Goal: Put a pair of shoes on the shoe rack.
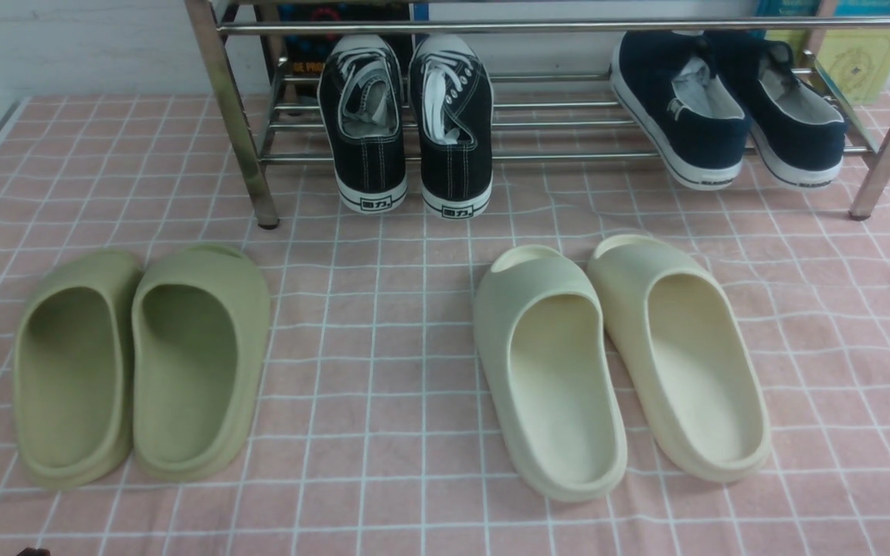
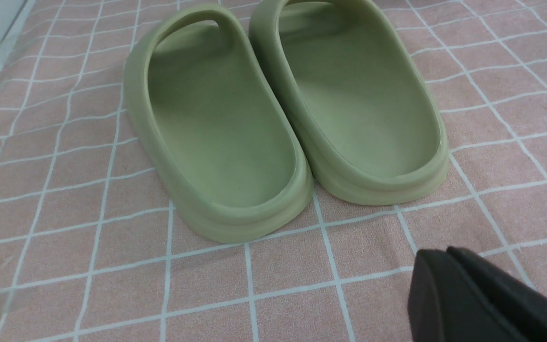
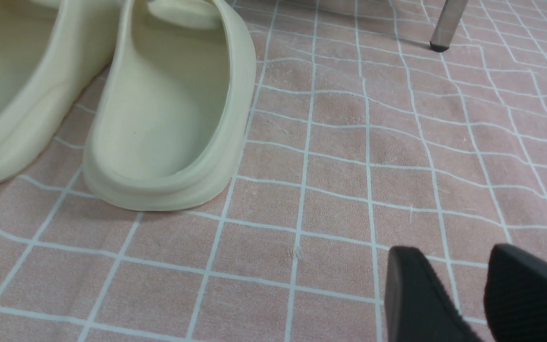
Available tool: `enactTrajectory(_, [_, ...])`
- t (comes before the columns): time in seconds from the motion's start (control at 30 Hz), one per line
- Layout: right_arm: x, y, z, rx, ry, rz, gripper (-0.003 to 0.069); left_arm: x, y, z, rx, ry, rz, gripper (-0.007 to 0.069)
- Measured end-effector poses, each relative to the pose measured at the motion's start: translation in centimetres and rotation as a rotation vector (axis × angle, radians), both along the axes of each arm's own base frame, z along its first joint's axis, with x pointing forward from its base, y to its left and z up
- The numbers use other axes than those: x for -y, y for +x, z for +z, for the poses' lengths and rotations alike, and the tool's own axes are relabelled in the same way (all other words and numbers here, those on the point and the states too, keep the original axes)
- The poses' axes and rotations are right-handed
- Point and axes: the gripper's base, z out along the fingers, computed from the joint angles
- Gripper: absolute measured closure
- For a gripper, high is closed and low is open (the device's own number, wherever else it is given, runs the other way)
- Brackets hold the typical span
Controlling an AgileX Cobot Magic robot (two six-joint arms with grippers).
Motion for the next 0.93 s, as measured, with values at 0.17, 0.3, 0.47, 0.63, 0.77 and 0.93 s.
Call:
enactTrajectory(0.17, [0.00,0.00,0.00,0.000,0.000,0.000,0.0421,0.00,0.00,0.00,0.000,0.000,0.000,0.0598])
enactTrajectory(0.3, [0.00,0.00,-0.01,-0.001,0.000,0.000,0.0421,0.00,0.00,0.00,0.000,0.000,0.000,0.0590])
enactTrajectory(0.47, [0.00,0.00,-0.01,-0.001,0.000,0.000,0.0421,0.00,0.00,0.00,0.000,0.000,0.000,0.0587])
enactTrajectory(0.63, [0.00,0.00,-0.01,-0.001,0.000,0.000,0.0421,0.00,0.00,0.00,0.000,0.000,0.000,0.0582])
enactTrajectory(0.77, [0.00,0.00,-0.01,-0.001,0.000,0.000,0.0421,0.00,0.00,0.00,0.000,0.000,0.000,0.0579])
enactTrajectory(0.93, [0.00,0.00,-0.01,-0.001,0.000,0.000,0.0421,0.00,0.00,0.00,0.000,0.000,0.000,0.0571])
